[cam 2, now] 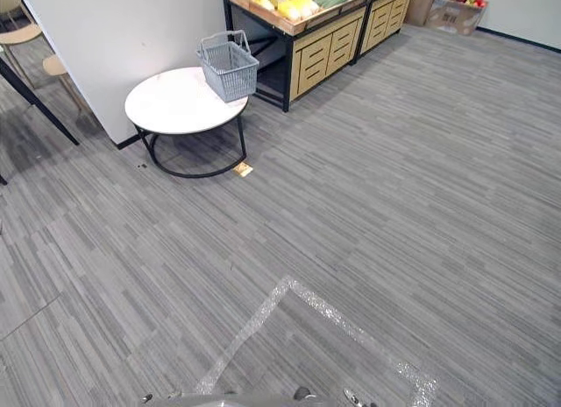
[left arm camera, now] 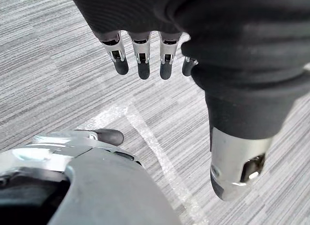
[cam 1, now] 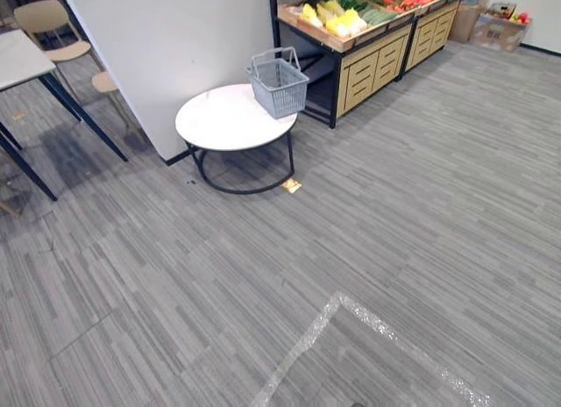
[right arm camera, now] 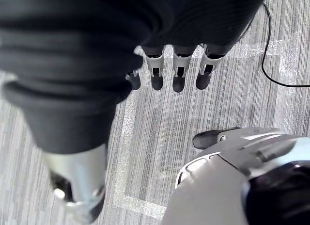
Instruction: Pick vegetable in the basket
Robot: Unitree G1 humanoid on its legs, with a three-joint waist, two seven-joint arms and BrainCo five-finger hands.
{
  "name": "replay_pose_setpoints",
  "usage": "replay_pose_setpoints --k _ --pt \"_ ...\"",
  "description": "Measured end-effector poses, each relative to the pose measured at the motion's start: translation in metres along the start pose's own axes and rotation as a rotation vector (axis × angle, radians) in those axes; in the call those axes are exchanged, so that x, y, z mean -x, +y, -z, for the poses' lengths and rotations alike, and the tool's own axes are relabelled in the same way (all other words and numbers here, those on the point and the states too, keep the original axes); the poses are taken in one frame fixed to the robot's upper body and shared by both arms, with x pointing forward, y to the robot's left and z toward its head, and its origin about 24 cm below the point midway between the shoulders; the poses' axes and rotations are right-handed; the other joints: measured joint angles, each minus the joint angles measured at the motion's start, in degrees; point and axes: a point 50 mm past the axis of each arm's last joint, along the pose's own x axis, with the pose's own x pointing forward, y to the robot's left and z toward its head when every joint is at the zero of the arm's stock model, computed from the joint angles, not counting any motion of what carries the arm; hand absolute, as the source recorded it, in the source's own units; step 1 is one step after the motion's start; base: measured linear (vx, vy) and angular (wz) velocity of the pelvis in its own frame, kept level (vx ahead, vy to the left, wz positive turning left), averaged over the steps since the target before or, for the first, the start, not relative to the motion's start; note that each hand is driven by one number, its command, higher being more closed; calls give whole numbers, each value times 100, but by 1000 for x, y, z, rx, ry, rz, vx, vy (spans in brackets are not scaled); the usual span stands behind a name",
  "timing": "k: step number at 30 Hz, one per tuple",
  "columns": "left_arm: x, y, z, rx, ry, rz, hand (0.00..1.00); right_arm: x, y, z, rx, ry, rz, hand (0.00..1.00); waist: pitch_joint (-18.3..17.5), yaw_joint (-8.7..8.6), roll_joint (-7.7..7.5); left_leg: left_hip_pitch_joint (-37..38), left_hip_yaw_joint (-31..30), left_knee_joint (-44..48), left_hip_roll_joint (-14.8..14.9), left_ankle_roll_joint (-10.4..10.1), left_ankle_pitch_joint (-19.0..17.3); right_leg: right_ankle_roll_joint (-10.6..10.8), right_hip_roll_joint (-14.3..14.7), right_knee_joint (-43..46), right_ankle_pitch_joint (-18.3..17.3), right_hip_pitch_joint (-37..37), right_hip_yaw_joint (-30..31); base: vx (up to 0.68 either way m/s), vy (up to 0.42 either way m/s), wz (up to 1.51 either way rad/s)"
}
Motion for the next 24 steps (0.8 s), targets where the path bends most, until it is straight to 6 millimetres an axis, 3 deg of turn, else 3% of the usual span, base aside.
replay_pose_setpoints --k 2,3,4,7,8,11,15,18,19,21,22,24 --pt "-1 1 -3 4 -7 -4 0 -1 1 -5 21 -11 -7 0 101 -11 -34 -230 26 441 78 -74 -213 -93 -24 259 -208 -147 7 -64 -31 -3" --pt "-1 1 -4 15 -11 -5 0 -2 4 -7 39 -15 -17 0 177 -1 -20 -615 31 1314 246 -133 -594 -167 16 327 -298 -173 -5 -58 -61 -1" --pt "-2 1 -8 23 -17 -6 0 -2 5 -8 40 -17 -22 0 280 -7 -33 -1040 75 2356 431 -140 -735 -197 81 274 -315 -72 -34 -80 -103 4" --pt "-3 -1 -19 92 -52 -5 0 -1 4 -6 44 -11 -22 0 526 102 -104 -1813 174 4279 732 -71 -407 -232 82 123 -365 405 -123 -15 -82 16" --pt "-3 -1 -19 96 -54 -5 0 -1 3 -7 53 -12 -21 0 523 122 -72 -1892 156 4357 732 -52 -435 -227 73 101 -376 466 -120 50 2 11" --pt "-3 -8 -18 108 -50 10 0 -3 1 -16 65 -32 -16 0 527 159 4 -2309 167 3552 584 -16 -498 -194 -8 -42 -376 488 -95 123 60 -2" --pt "-2 -12 -14 138 -40 12 0 -3 -2 -21 74 -55 -9 0 514 302 103 -2303 186 868 393 -63 406 52 -71 -182 -477 499 68 272 134 -21" --pt "0 -13 -6 218 -19 -6 0 -3 1 -35 81 -119 -21 0 407 488 225 -2366 358 482 592 71 816 401 -97 -129 -774 686 398 473 257 -59" --pt "1 -8 -2 230 -12 -21 0 -3 9 -31 69 -116 -40 0 254 583 103 -2368 484 783 487 325 1180 533 -339 -81 -898 736 526 429 222 -48" --pt "0 5 -7 237 -39 -53 0 -2 31 -23 30 -102 -95 0 -11 595 -346 -2467 730 1203 182 492 591 607 -785 276 -887 545 689 601 224 -28" --pt "0 7 -10 230 -45 -55 0 -1 42 -18 -2 -89 -118 0 -104 562 -421 -2450 746 1447 78 574 395 609 -950 748 -818 394 837 643 230 0" --pt "-1 7 -14 213 -53 -48 0 -2 38 -17 -21 -83 -109 0 -125 551 -425 -2163 799 1606 -1 670 57 650 -1119 1796 -526 135 1073 500 235 4"
